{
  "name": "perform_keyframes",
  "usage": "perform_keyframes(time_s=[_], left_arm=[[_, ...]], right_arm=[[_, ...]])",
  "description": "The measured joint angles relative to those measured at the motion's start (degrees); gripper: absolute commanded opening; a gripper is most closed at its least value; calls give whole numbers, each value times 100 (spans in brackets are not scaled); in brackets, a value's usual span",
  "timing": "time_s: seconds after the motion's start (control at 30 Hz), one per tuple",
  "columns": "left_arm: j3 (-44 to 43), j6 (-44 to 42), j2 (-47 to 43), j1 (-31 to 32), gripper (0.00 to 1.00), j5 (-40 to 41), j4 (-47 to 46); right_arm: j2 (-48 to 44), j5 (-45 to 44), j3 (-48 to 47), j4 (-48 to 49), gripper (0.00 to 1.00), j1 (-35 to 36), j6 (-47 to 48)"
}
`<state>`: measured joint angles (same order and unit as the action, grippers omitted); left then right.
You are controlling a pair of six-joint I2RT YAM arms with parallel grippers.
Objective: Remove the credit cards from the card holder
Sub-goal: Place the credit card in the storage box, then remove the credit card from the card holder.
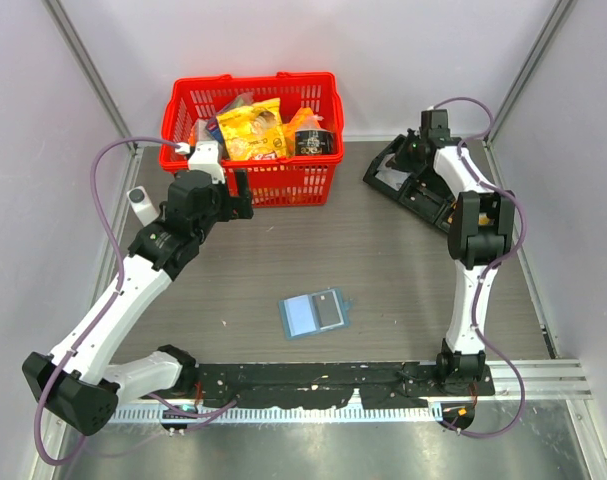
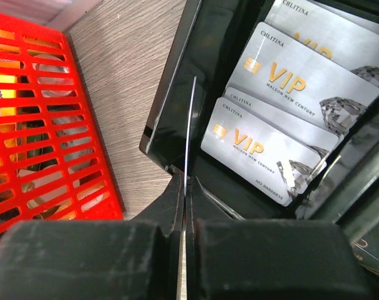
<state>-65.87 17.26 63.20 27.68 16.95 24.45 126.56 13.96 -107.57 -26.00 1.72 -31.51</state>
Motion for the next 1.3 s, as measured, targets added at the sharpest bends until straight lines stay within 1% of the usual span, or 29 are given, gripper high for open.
perform_keyframes(time_s=[0.03, 0.13, 0.17, 0.4, 0.47, 0.63, 0.73, 0.83, 0.93, 1.03, 1.17, 1.3], left_arm=[[0, 0, 0, 0, 96, 0, 4], [0, 0, 0, 0, 96, -2, 9], [0, 0, 0, 0, 96, -2, 9], [0, 0, -2, 0, 96, -2, 11], [0, 0, -7, 0, 96, -4, 9], [0, 4, -9, 0, 95, -9, 11], [0, 17, -9, 0, 95, -24, 15], [-26, 55, -7, 0, 94, -50, 39], [-221, 170, 35, 0, 94, -155, 190], [-538, 358, 105, 0, 93, -356, 374], [-590, 726, 20, 37, 92, -675, 527], [-50, 1248, -389, 225, 90, -962, 640]], right_arm=[[83, 46, -127, -57, 7, 0, -20], [267, 103, -365, -293, 18, -2, -50], [295, 103, -391, -356, 19, -2, -59], [334, -138, -483, -734, 38, -35, -24], [326, -271, -485, -793, 41, -35, 13], [240, -660, -645, -1086, 43, -35, 192], [-55, -909, -656, -1250, 43, -33, 319], [-546, -1095, -560, -1283, 44, -11, 448], [-1331, -1322, -70, -1228, 45, 72, 575], [-2286, -1596, 732, -1071, 46, 385, 682], [-3390, -1812, 1882, -763, 46, 1213, 743], [-4223, -2022, 2924, -614, 46, 2190, 702]])
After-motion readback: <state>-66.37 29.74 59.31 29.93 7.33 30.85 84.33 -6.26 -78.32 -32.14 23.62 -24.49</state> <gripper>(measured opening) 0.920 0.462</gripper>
